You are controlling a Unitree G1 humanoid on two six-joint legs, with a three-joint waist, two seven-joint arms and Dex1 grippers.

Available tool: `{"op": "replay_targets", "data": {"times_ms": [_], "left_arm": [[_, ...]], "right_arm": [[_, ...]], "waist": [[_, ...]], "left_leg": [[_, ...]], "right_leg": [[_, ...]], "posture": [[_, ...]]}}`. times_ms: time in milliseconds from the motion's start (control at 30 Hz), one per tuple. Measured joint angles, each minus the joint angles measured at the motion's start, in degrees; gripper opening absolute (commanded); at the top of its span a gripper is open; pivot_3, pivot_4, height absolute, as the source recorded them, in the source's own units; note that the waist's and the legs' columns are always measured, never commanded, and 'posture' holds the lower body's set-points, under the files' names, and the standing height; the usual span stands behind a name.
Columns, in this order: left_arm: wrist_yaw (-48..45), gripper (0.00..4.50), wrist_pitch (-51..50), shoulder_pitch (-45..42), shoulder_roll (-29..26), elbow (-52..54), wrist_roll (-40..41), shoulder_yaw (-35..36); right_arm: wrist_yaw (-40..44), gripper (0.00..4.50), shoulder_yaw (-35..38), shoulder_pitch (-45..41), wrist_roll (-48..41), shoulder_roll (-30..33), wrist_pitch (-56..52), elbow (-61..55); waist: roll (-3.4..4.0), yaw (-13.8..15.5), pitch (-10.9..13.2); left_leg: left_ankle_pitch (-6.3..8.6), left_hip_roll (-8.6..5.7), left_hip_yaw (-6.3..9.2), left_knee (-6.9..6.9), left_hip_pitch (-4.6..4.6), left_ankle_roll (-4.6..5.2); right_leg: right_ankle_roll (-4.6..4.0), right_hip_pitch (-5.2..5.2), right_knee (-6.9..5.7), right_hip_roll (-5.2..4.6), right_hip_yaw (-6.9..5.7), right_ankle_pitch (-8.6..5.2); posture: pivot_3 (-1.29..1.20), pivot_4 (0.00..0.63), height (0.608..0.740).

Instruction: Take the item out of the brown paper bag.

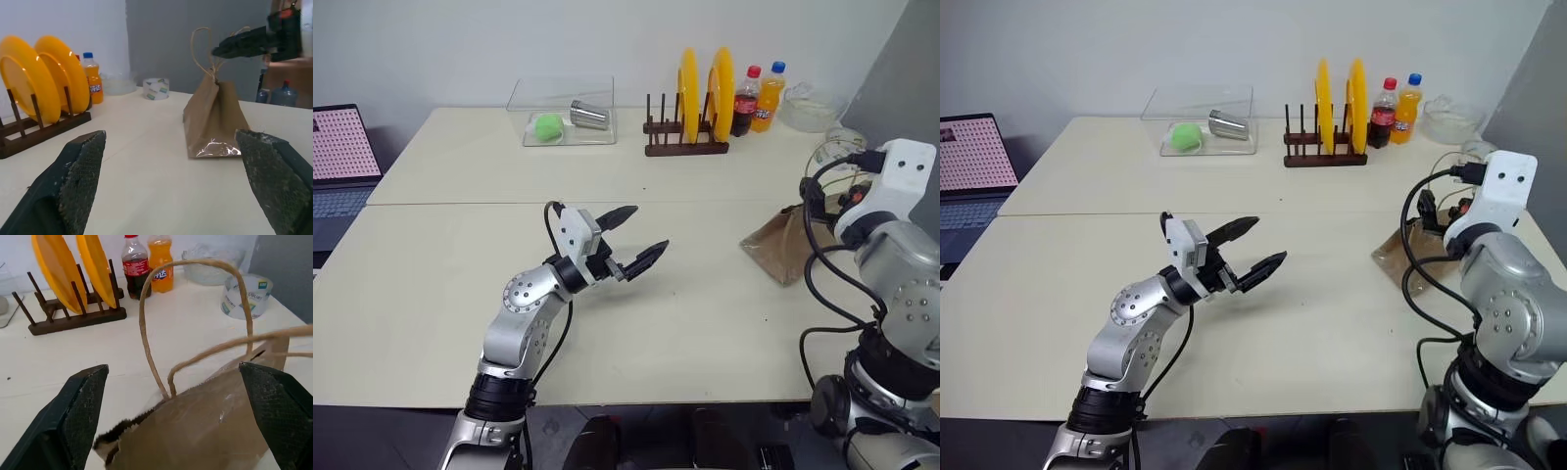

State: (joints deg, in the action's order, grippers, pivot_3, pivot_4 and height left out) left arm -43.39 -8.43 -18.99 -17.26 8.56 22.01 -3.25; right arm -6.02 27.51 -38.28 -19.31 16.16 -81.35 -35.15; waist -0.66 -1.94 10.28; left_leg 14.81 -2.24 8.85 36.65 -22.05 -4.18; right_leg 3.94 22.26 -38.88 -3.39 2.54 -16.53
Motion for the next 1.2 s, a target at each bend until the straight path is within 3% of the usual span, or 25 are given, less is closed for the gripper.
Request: {"op": "replay_targets", "data": {"times_ms": [233,467,800,900,1133,1200], "left_arm": [[-1.2,4.46,-0.1,-2.2,-0.3,-0.9,0.5,0.0],[-2.5,4.46,-3.8,-4.3,-0.6,-1.1,2.9,0.2],[-3.2,4.46,-6.9,-6.0,-1.8,0.4,4.9,0.2],[-3.7,4.5,-7.5,-7.7,-2.4,0.4,5.0,0.3],[-4.7,4.5,-7.5,-9.8,-2.8,-0.3,5.0,1.3],[-4.9,4.5,-7.6,-9.8,-2.8,-0.3,5.0,1.3]], "right_arm": [[0.9,4.5,-1.5,-6.2,0.6,0.2,-1.0,6.8],[2.3,4.5,-4.6,-9.1,3.5,2.8,8.2,21.4],[3.7,4.5,-5.1,-13.2,4.0,3.4,17.3,31.1],[3.8,3.96,-4.0,-13.8,3.7,3.3,18.6,33.1],[4.0,1.55,-2.7,-14.2,2.2,3.6,19.5,34.1],[4.6,1.05,-2.7,-14.2,1.8,4.0,18.9,34.1]], "waist": [[0.01,0.0,0.0],[0.01,-0.2,0.0],[0.02,-0.5,0.0],[0.03,-0.5,0.0],[0.04,-0.8,0.0],[0.04,-0.9,0.0]], "left_leg": [[0.0,0.0,0.0,-0.01,0.0,0.0],[0.0,0.0,-0.03,-0.04,0.0,0.01],[0.0,0.01,-0.03,-0.05,-0.02,0.0],[0.0,0.01,-0.03,-0.05,-0.03,0.0],[0.0,0.01,-0.03,-0.07,-0.03,0.0],[0.0,0.01,-0.03,-0.07,-0.03,0.0]], "right_leg": [[0.0,0.01,0.01,0.0,-0.01,0.0],[0.0,0.03,0.01,0.0,0.0,0.0],[-0.01,0.04,0.02,0.0,0.01,0.0],[-0.01,0.05,0.02,0.0,0.01,0.0],[-0.01,0.06,0.03,0.0,0.01,0.0],[-0.01,0.06,0.03,0.0,0.01,0.0]], "posture": [[0.0,0.15,0.74],[0.0,0.15,0.74],[0.0,0.15,0.74],[0.0,0.15,0.74],[0.0,0.15,0.74],[0.0,0.15,0.74]]}}
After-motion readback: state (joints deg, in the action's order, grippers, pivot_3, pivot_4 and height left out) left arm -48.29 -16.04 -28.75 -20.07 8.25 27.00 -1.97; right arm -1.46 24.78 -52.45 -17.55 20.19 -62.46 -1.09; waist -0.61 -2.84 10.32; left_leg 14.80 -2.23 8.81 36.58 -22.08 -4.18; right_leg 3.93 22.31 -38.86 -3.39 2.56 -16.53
